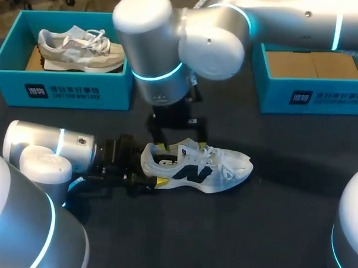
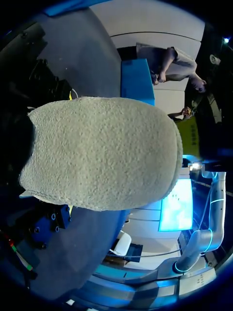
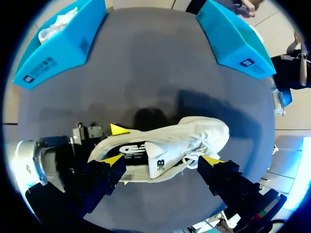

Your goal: Take the shoe out of the shoebox, open the shoe tongue, remove and reinsert the insole, then place the shoe into the shoebox

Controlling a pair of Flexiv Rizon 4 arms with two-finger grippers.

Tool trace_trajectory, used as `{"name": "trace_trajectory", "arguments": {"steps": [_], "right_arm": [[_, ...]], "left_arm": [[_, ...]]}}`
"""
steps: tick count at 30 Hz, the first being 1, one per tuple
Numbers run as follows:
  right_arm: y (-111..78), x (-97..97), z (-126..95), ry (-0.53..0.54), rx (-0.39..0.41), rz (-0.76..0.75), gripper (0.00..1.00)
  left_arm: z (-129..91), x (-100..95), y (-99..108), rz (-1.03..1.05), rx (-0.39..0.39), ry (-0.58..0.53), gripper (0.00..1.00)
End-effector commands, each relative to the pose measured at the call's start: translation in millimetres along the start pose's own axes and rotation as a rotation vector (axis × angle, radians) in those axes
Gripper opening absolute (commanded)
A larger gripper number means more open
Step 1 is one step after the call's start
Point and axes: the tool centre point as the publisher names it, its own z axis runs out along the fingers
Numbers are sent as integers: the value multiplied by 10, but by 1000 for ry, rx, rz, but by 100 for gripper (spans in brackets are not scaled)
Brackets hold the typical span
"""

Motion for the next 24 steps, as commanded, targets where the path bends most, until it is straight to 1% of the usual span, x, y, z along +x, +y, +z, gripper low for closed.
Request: {"name": "trace_trajectory", "arguments": {"steps": [1,11,12,13,14,24], "right_arm": [[-24,121,94,-144,12,31,100],[-60,-64,174,-161,9,55,100],[-57,-88,172,-168,25,74,100],[-48,-99,152,-156,5,66,100],[-31,-86,109,-138,3,58,100],[-31,-86,109,-138,3,58,100]], "left_arm": [[89,-120,152,-1,-4,0,0],[89,-120,152,-1,-4,0,0],[89,-120,152,-1,-4,0,0],[89,-120,152,-1,-4,0,0],[89,-120,152,-1,-4,0,0],[89,-120,152,-1,-4,0,0]]}}
